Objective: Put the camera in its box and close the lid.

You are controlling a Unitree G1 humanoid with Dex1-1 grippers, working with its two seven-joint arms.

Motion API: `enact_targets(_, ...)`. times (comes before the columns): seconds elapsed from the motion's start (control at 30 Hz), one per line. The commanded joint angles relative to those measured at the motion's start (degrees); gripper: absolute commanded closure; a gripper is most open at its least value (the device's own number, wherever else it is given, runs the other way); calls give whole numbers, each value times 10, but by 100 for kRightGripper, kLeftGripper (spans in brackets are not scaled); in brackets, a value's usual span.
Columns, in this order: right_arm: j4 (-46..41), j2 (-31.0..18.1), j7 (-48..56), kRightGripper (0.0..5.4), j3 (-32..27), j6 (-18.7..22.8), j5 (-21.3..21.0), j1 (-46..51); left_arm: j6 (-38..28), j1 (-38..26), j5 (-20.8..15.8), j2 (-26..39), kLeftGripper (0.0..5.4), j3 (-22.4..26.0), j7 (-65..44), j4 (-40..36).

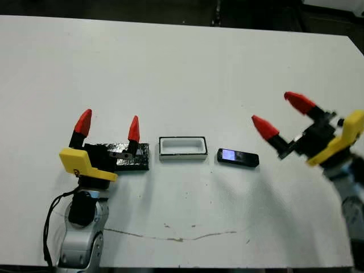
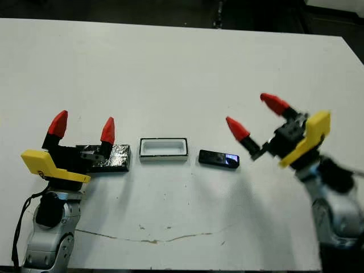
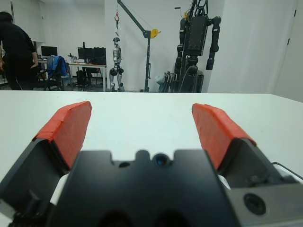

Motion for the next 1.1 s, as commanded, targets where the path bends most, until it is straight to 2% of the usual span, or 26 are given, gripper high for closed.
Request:
enact_targets(0.03, 48, -39, 72, 3, 22, 16, -6, -47, 2, 8, 5, -2, 0, 2, 6, 2)
enact_targets(0.1, 74, -46, 104, 3, 37, 16, -13, -71, 4, 8, 6, -1, 0, 1, 7, 1)
enact_targets(0.23, 132, -52, 167, 3, 80, -23, -60, -115, 2, 8, 2, -1, 0, 1, 5, 4)
enact_targets(0.4, 172, -52, 216, 3, 123, 7, -86, -148, 0, 8, 7, -1, 0, 1, 9, 5)
enact_targets(0.57, 171, -48, 237, 3, 148, 1, -108, -156, 0, 9, 5, -2, 0, 1, 9, 6)
enact_targets(0.8, 171, -56, 251, 3, 184, 27, -145, -178, 0, 9, 8, -1, 0, 0, 9, 7)
enact_targets(0.9, 188, -50, 269, 3, 194, 14, -153, -192, 0, 9, 8, -1, 0, 0, 8, 7)
enact_targets(1.1, 206, -46, 283, 3, 216, 13, -176, -215, -1, 11, 11, -3, 0, 0, 11, 7)
